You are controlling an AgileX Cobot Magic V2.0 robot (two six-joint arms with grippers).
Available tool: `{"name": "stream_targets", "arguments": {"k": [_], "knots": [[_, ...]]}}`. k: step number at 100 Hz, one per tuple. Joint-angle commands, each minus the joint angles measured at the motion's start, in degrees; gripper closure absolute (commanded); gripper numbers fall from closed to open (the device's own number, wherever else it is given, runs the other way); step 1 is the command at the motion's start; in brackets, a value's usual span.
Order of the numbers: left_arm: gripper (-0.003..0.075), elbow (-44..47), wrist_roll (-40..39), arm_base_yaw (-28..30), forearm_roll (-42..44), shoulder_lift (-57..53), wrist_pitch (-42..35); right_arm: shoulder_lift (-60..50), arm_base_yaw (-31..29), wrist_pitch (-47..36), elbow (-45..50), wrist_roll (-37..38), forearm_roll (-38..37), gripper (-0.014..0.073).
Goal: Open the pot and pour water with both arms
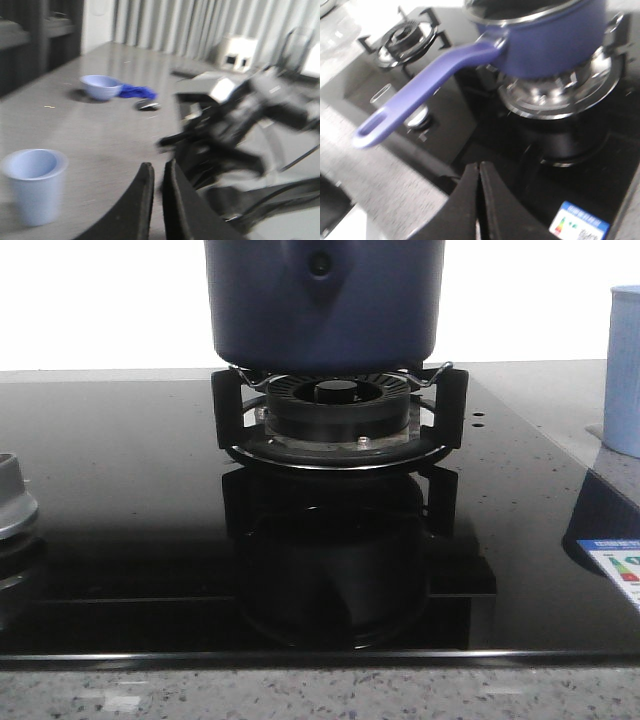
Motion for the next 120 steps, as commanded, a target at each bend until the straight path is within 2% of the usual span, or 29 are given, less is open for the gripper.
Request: {"name": "stream_targets", "arguments": {"k": [1, 8, 16, 25, 32, 42, 52, 83, 99, 120], "knots": [[0.0650, -3.4, 4.6, 1.8, 0.9, 0.2, -0.8, 0.8, -0.1, -4.7, -2.0, -1.1, 2.4, 0.0665], [0.0570, -4.1, 5.1, 2.1, 4.1, 0.9, -4.8, 0.8, -0.1, -5.3, -2.0, -1.2, 2.4, 0.0662], [0.0430, -4.4, 5.1, 2.1, 4.8, 2.0, -9.4, 0.8, -0.1, -5.6, -2.0, -3.3, 2.4, 0.0624], [0.0285, -4.4, 5.1, 2.1, 4.4, 3.5, -15.2, 0.8, -0.1, -5.9, -2.0, -4.2, 2.4, 0.0533], [0.0229, -4.4, 5.1, 2.1, 4.4, 4.6, -19.4, 0.8, -0.1, -6.4, -2.0, -4.2, 2.4, 0.0439], [0.0227, -4.6, 5.2, 2.1, 4.5, 6.4, -22.9, 0.8, -0.1, -7.0, -2.0, -4.2, 2.4, 0.0304], [0.0227, -6.4, 5.7, 2.1, 4.7, 9.5, -23.2, 0.8, -0.1, -7.3, -2.0, -4.2, 2.4, 0.0235], [0.0227, -16.3, 10.5, 2.1, 4.3, 20.0, -21.2, 0.8, -0.1, -5.9, -2.0, -4.2, 2.4, 0.0235], [0.0220, -17.9, 10.8, 2.1, 0.8, 22.7, -23.3, 0.8, -0.1, -5.9, -2.0, -4.2, 2.4, 0.0235], [0.0130, -18.3, 15.8, 2.1, 0.7, 23.3, -25.9, 0.8, -0.1, -6.3, -2.0, -4.2, 2.3, 0.0235]]}}
